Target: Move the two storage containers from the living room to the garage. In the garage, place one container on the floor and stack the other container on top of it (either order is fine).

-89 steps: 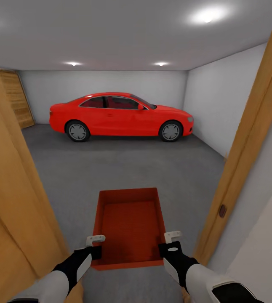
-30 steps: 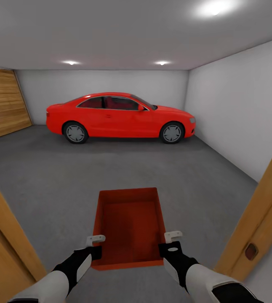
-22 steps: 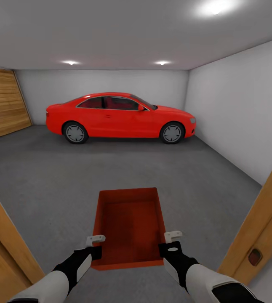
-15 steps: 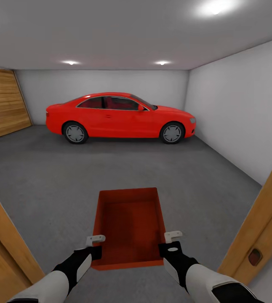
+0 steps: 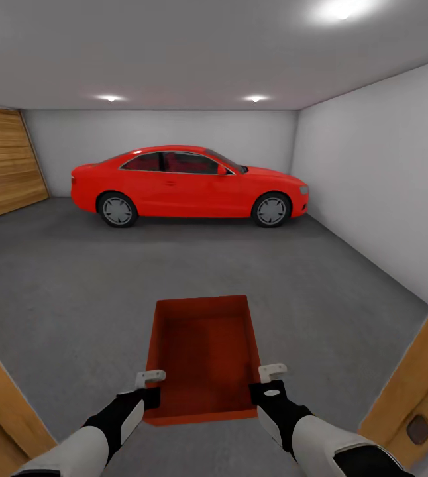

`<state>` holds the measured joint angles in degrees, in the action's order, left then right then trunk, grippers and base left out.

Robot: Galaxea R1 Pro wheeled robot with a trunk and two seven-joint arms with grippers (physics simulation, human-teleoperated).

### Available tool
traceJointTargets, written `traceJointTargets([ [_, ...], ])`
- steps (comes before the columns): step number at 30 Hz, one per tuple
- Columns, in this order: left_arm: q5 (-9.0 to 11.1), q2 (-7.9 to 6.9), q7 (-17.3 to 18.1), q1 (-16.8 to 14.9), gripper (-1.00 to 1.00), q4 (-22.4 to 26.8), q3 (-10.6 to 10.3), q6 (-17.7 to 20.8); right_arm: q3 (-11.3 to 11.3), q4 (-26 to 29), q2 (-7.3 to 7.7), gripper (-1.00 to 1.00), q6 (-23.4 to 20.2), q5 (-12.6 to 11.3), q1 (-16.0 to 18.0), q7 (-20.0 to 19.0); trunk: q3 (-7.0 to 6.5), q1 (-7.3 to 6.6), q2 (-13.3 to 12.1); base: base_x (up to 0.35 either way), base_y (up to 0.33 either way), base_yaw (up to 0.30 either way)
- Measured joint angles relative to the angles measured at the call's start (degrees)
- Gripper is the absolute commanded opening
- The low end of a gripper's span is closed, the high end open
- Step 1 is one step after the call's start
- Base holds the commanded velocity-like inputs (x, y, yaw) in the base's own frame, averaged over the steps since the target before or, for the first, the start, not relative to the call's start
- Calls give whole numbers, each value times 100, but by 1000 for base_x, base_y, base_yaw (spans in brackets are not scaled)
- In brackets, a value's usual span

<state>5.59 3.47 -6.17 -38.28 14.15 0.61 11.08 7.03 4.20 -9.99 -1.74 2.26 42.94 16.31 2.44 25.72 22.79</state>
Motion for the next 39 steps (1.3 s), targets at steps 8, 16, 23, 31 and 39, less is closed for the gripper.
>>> traceJointTargets([
  [8, -3, 0, 2, 0, -100, -3, 4, -4, -3, 0, 0, -100, 1, 5, 0, 0, 0, 0, 0, 321, 0, 0],
  [16, -2, 0, 2, 0, -100, -5, 4, -7, -2, 1, 0, -100, 0, 6, 0, 0, 0, 0, 0, 322, 0, 0],
  [23, -1, 0, 2, 0, -100, -4, 3, -6, -3, 1, 0, -100, 1, 6, 0, -1, 0, 0, 0, 322, 0, 0],
  [31, -3, 0, 2, 0, -100, -2, 4, -4, -4, 1, 0, -100, 1, 5, 0, 0, 0, 0, 0, 322, 0, 0],
  [39, -3, 0, 2, 0, -100, -3, 3, -6, -3, 1, 0, -100, 2, 5, 0, 0, 0, 0, 0, 322, 0, 0],
])
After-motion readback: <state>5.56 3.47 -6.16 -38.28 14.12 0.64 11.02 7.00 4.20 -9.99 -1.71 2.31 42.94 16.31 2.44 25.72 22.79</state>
